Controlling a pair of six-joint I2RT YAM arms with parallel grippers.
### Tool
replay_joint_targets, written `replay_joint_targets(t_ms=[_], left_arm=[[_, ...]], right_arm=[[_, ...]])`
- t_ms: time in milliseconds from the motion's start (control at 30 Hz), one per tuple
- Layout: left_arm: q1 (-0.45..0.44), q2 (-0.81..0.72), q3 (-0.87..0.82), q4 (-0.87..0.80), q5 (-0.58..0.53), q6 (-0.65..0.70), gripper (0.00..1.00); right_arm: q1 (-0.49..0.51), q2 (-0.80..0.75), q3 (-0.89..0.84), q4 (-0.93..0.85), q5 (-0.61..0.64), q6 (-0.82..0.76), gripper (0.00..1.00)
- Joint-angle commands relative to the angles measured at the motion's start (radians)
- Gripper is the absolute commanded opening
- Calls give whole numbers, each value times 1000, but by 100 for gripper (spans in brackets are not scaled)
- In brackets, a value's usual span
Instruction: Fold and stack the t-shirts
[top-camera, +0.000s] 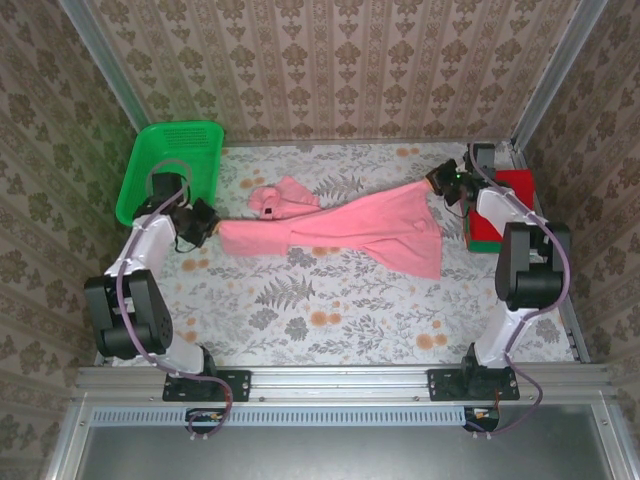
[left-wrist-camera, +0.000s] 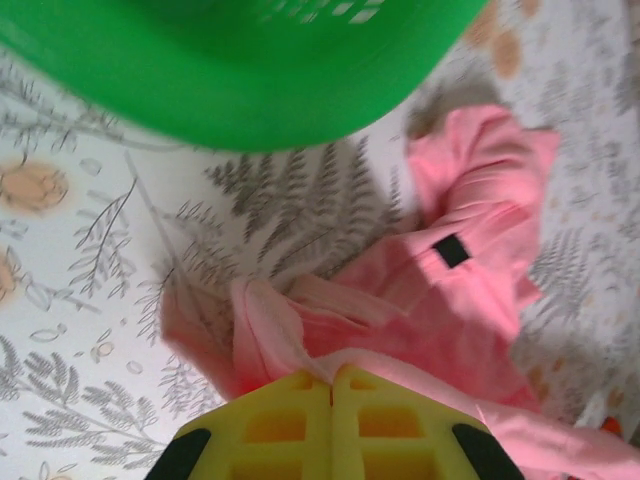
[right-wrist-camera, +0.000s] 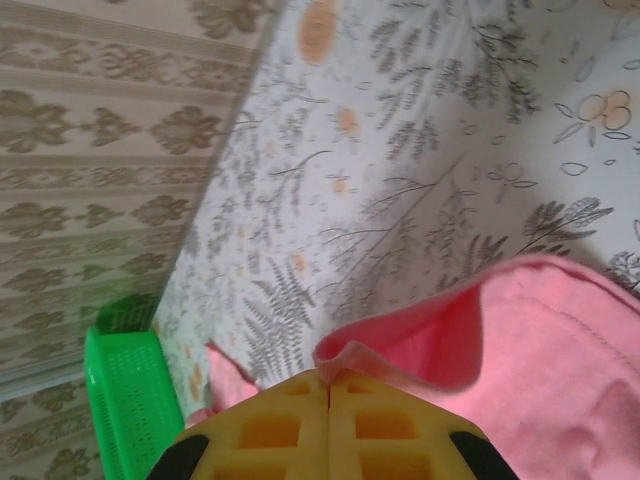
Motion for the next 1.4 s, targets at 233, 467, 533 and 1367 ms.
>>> replay_joint_targets(t_ms=[233, 467, 533, 1367], left_arm=[[14, -55, -19, -39, 17, 14, 0], [10, -59, -91, -37, 40, 18, 0], [3, -49, -104, -36, 45, 20, 0], [-114, 48, -98, -20, 56, 20, 0]], right_arm=[[19, -376, -363, -315, 151, 32, 0], [-53, -561, -521, -517, 182, -99, 0], [-65, -511, -538, -483, 112, -121, 0], [-64, -391, -619, -364, 69, -98, 41]])
